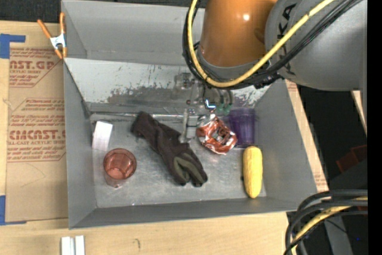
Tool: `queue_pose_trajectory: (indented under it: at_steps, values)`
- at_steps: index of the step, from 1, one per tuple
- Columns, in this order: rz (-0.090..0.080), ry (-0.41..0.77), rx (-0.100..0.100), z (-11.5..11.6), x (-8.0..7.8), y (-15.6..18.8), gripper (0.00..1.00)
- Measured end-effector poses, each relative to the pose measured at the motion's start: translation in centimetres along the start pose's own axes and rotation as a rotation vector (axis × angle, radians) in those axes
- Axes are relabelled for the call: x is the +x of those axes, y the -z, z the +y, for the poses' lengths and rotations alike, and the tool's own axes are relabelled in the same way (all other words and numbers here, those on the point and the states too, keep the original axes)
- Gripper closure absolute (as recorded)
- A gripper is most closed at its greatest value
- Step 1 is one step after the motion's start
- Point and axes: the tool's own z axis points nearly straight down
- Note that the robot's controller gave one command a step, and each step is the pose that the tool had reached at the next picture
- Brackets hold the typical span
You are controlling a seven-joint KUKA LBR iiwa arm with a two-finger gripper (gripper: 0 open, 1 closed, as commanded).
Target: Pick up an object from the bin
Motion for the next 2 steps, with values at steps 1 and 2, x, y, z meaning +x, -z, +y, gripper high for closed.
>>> queue_pose_trajectory:
  at_steps: [1, 2]
  values:
    - [-0.008, -0.001, -0.001, 0.0, -0.2, 0.5, 0.00]
    - [-0.011, -0.077, -0.002, 0.7, 0.4, -6.6, 0.00]
